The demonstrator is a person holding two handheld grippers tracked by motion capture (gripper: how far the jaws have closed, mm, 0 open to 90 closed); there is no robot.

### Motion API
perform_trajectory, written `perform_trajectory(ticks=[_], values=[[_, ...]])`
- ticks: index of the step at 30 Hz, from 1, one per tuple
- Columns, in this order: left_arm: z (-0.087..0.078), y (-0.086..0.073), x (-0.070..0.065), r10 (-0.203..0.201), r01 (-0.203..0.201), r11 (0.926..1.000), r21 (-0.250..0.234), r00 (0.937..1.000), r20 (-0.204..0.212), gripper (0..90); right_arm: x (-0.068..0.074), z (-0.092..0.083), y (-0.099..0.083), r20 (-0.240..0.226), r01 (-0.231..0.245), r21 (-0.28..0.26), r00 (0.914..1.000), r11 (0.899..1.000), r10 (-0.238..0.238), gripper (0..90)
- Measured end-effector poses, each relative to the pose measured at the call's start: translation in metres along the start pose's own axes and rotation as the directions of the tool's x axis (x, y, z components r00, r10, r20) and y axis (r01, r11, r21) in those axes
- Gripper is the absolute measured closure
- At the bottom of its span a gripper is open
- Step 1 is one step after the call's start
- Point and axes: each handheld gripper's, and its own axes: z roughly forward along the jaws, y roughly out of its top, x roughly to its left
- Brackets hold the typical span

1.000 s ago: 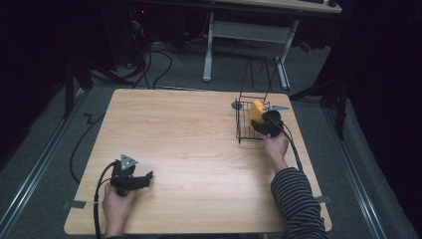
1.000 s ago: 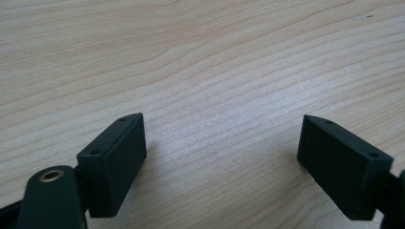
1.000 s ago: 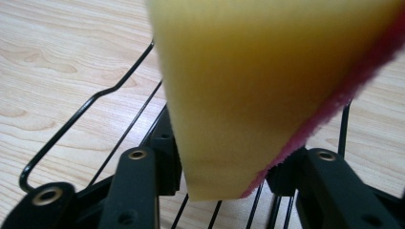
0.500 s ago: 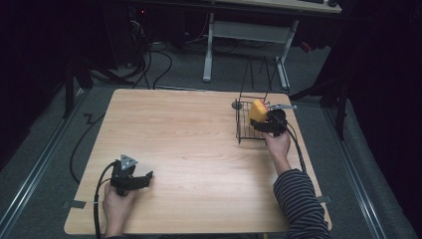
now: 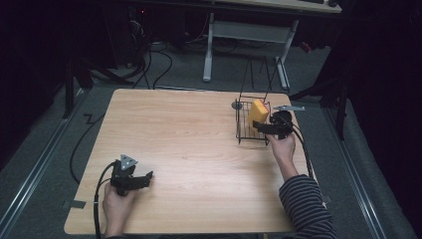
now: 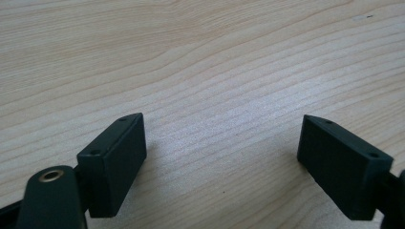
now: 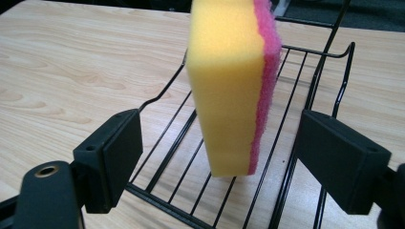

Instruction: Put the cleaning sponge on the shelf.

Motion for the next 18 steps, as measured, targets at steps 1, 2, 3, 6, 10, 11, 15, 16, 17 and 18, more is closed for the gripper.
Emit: perform_trajectory(ticks=[1, 2, 3, 6, 10, 11, 15, 16, 17, 18], values=[[0.0, 0.0, 0.0, 0.0, 0.0, 1.0, 0.0, 1.0, 0.0, 17.6, 0.001, -0.001, 0.0, -0.004, -0.002, -0.001, 1.0, 1.0, 0.002, 16.6], [0.0, 0.0, 0.0, 0.0, 0.0, 1.0, 0.0, 1.0, 0.0, 17.5, 0.001, -0.003, 0.0, -0.003, 0.002, -0.003, 1.0, 1.0, -0.002, 16.6], [0.0, 0.0, 0.0, 0.0, 0.0, 1.0, 0.0, 1.0, 0.0, 17.6, 0.002, -0.004, 0.0, -0.003, 0.005, -0.004, 1.0, 1.0, -0.005, 16.6], [0.0, 0.0, 0.0, 0.0, 0.0, 1.0, 0.0, 1.0, 0.0, 17.5, 0.004, -0.009, 0.0, -0.007, 0.004, -0.009, 1.0, 1.0, -0.004, 16.6], [0.0, 0.0, 0.0, 0.0, 0.0, 1.0, 0.0, 1.0, 0.0, 17.5, 0.006, -0.015, -0.002, -0.005, 0.008, -0.034, 1.0, 0.999, -0.008, 17.9], [0.0, 0.0, 0.0, 0.0, 0.0, 1.0, 0.0, 1.0, 0.0, 17.5, 0.006, -0.016, -0.002, -0.006, 0.007, -0.036, 1.0, 0.999, -0.008, 17.9], [0.0, 0.0, 0.0, 0.0, 0.0, 1.0, 0.0, 1.0, 0.0, 17.6, 0.005, -0.026, -0.006, -0.011, 0.017, -0.031, 0.9998, 0.999, -0.017, 17.7], [0.0, 0.0, 0.0, 0.0, 0.0, 1.0, 0.0, 1.0, 0.0, 17.5, 0.005, -0.029, -0.006, -0.015, 0.011, -0.033, 0.9998, 0.999, -0.012, 17.8], [0.0, 0.0, 0.0, 0.0, 0.0, 1.0, 0.0, 1.0, 0.0, 17.5, 0.005, -0.032, -0.006, -0.02, 0.011, -0.039, 0.9997, 0.999, -0.012, 18.2], [0.0, 0.0, 0.0, 0.001, -0.001, 1.0, 0.0, 1.0, 0.0, 17.5, 0.005, -0.032, -0.006, -0.02, 0.011, -0.039, 0.9997, 0.999, -0.012, 18.2]])
